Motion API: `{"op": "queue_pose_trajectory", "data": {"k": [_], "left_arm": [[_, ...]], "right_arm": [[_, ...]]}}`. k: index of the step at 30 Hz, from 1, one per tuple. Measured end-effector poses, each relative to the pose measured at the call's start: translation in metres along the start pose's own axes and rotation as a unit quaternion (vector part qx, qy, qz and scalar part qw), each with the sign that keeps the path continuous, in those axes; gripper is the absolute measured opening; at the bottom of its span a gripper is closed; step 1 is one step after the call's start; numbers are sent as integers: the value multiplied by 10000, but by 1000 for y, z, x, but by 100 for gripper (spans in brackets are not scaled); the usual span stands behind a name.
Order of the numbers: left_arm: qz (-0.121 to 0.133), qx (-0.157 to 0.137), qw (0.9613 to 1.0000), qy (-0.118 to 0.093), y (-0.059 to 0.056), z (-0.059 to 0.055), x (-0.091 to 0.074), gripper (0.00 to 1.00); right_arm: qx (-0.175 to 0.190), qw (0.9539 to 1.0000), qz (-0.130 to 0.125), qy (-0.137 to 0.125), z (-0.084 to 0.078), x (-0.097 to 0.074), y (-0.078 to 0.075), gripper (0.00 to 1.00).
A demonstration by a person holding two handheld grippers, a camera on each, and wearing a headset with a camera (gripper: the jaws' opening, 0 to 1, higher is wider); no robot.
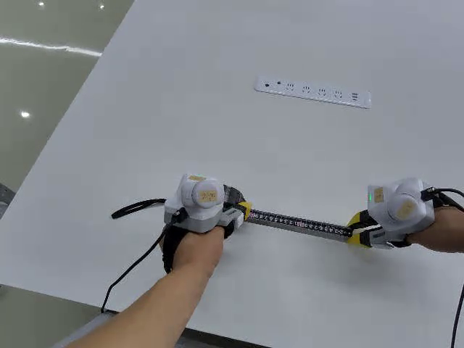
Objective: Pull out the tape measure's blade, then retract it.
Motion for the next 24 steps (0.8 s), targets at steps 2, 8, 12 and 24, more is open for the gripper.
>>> {"op": "queue_pose_trajectory", "data": {"k": [2,8,12,24], "left_arm": [[-3,-2,10000,8,0,0,0,59],[-7,-6,10000,13,0,0,0,59],[-16,-10,10000,20,0,0,0,59],[-37,-5,10000,32,1,1,0,59]], "right_arm": [[-2,10000,2,-11,2,1,-1,12],[-4,10000,-8,-24,6,3,-2,12],[-7,10000,-13,-62,9,5,-3,12],[-54,9999,-4,-111,20,9,-5,12]]}}
Point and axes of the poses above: the centre of the closed fingertips' face, and the gripper's own axes: x roughly forward along the fingers, y roughly to its left, z roughly out of its top, the point moved 9 cm from there along -x, roughly backward along the fingers, and after that the axes turned 5 degrees about -x, right-handed, at the moved point
